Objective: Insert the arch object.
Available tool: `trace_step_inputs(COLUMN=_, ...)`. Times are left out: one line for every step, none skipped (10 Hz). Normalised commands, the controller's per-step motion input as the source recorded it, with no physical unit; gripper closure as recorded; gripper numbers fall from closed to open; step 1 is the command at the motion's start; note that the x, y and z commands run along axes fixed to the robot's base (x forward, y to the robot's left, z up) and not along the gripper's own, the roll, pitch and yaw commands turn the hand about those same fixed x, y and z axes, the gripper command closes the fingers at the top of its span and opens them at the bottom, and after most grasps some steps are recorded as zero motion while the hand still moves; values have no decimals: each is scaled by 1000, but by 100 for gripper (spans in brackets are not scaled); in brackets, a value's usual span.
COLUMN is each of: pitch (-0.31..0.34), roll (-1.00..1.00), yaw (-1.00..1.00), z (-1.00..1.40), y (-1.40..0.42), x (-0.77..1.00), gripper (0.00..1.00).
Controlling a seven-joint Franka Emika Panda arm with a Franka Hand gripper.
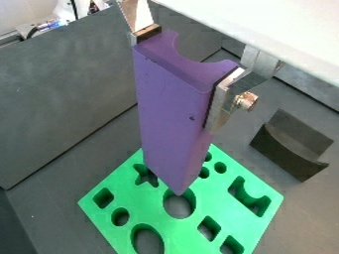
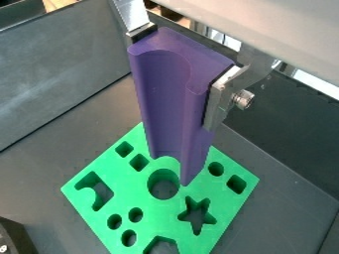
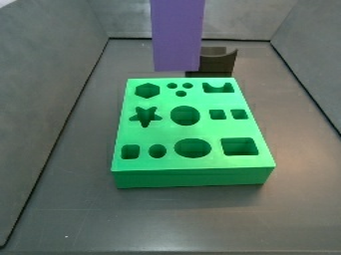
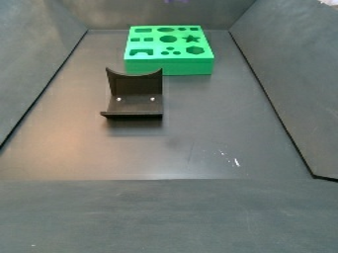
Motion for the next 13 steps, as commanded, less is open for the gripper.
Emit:
trace_step_inputs(pitch=0, roll=223, yaw=189, z=-123, y=160, x=143, gripper=100)
trace_step_inputs(pitch=0, roll=394, yaw=217, z=-140, y=274, x=177, gripper=100)
trace_step_inputs(pitch=19, roll=404, yaw=200, z=-211, y=334, x=506, gripper=100)
trace_step_inputs(pitch=67, roll=313, yaw=160, z=-386, y=343, x=826, gripper=100)
trace_step_inputs(pitch=81, roll=163, yaw=17, z=-591, y=323, x=1000, gripper=100)
trace_step_inputs(pitch=67, roll=27, yaw=0, z=-626, y=360, x=971, gripper=100)
trace_step_inputs(pitch=64, roll=0, yaw=0, z=-563, y=389, x=869, gripper=100)
trace_step_inputs(pitch=31, roll=-86, yaw=0, z=-469, y=306, x=649, gripper=100)
trace_step_inputs(pitch=0, roll=-116, yaw=-40, z=-371, y=254, x=497, gripper=100)
trace_step_inputs(pitch=0, roll=-144, yaw=-109, z=-223, y=157, x=291, gripper=100)
trace_step_inputs(pitch=0, roll=-107, yaw=-91, z=0, y=49, x=106, gripper=100)
trace_step_inputs(pitch=0, roll=-33, yaw=0, z=0, y=34, x=51, gripper=100)
trace_step_inputs(pitch=20, roll=-24, yaw=0, z=-291, y=63, x=314, gripper=100)
